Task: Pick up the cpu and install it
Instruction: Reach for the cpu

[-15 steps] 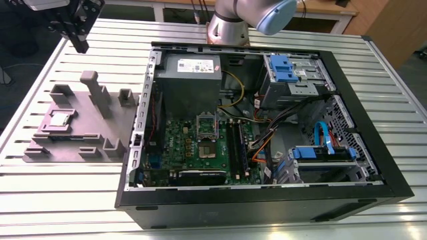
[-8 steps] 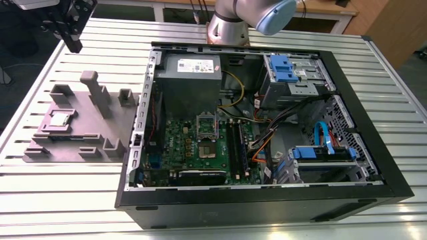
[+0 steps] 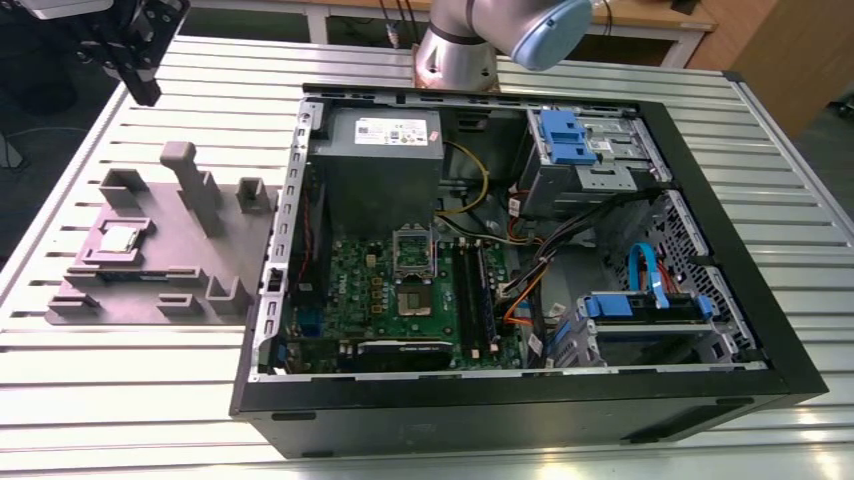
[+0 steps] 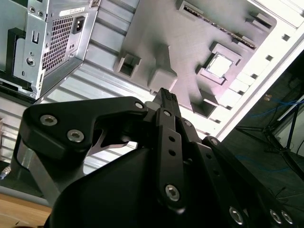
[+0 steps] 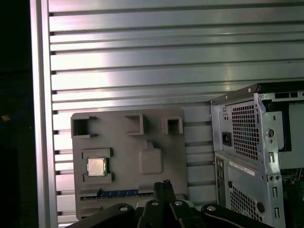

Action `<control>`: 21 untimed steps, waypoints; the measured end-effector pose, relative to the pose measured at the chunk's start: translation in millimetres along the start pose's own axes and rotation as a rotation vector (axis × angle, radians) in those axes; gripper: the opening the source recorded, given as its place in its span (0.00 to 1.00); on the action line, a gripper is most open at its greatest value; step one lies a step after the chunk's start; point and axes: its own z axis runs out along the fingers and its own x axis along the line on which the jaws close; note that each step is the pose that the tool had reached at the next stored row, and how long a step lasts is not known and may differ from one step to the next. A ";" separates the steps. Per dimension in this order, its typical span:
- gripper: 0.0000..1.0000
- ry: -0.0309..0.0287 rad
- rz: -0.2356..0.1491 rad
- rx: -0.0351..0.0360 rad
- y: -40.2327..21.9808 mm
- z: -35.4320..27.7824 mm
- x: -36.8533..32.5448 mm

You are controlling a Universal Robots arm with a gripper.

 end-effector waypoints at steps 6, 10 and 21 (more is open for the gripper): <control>0.11 0.0000 0.000 0.0000 -0.1 0.0 1.9; 0.11 0.0000 0.000 0.0000 -0.3 -0.1 4.0; 0.11 -0.0001 0.000 0.0000 -0.9 -0.2 12.1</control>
